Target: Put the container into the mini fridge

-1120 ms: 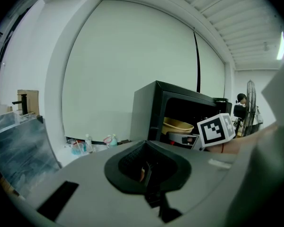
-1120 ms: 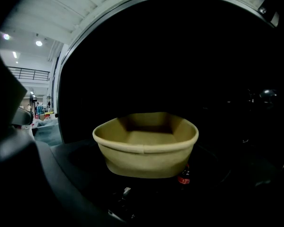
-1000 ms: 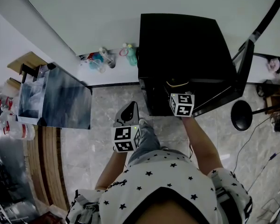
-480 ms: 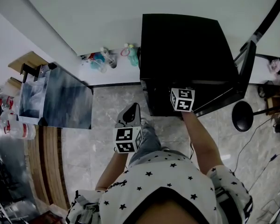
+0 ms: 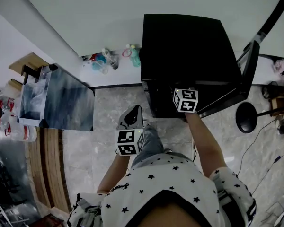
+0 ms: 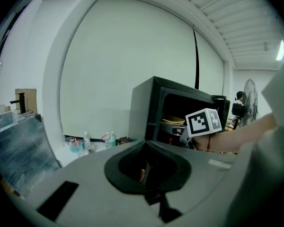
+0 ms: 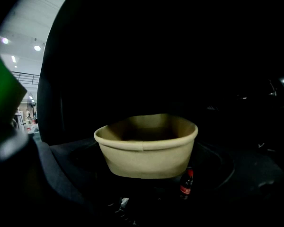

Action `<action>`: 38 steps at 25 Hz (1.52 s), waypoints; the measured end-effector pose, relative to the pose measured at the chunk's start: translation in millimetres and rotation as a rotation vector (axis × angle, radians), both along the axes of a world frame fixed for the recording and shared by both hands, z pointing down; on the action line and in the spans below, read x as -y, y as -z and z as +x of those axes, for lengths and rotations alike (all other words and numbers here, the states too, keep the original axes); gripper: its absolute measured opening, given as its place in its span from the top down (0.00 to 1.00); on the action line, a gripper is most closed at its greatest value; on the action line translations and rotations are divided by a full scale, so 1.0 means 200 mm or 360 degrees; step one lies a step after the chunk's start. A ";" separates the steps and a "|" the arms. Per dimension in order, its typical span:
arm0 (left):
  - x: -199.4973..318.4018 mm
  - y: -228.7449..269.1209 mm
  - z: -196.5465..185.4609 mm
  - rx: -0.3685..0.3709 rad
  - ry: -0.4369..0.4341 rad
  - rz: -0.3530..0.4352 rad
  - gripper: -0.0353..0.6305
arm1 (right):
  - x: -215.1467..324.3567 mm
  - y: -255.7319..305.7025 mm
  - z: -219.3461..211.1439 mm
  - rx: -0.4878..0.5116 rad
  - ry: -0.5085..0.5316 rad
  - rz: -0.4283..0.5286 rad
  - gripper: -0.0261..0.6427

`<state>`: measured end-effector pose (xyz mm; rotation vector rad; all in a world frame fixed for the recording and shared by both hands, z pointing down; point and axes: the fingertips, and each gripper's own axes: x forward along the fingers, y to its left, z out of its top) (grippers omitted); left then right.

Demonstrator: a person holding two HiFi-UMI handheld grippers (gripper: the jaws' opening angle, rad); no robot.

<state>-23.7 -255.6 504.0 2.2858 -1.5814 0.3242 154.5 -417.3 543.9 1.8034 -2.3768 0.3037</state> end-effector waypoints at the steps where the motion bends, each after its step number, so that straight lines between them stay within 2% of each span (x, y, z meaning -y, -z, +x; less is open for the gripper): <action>1: 0.00 0.00 0.01 0.0000 -0.0002 0.0001 0.93 | 0.00 0.00 0.00 -0.0002 0.0006 -0.0003 0.16; 12: -0.12 0.02 0.04 -0.0016 0.0011 0.0026 0.93 | -0.18 0.01 0.00 0.0004 0.0038 -0.0026 0.15; 25: -0.37 0.06 0.14 -0.0051 -0.0008 0.0071 0.93 | -0.70 0.17 -0.02 0.0010 0.0183 0.0066 0.17; 29: -0.43 0.06 0.19 -0.0063 -0.0036 0.0081 0.93 | -0.88 0.21 -0.01 -0.0033 0.0215 0.0094 0.34; 32: -0.46 0.06 0.23 -0.0068 -0.0059 0.0092 0.93 | -0.99 0.23 0.01 -0.0044 0.0181 0.0094 0.59; 38: -0.52 0.09 0.30 -0.0068 -0.0119 0.0122 0.93 | -1.19 0.29 0.06 -0.0011 0.0169 0.0092 0.74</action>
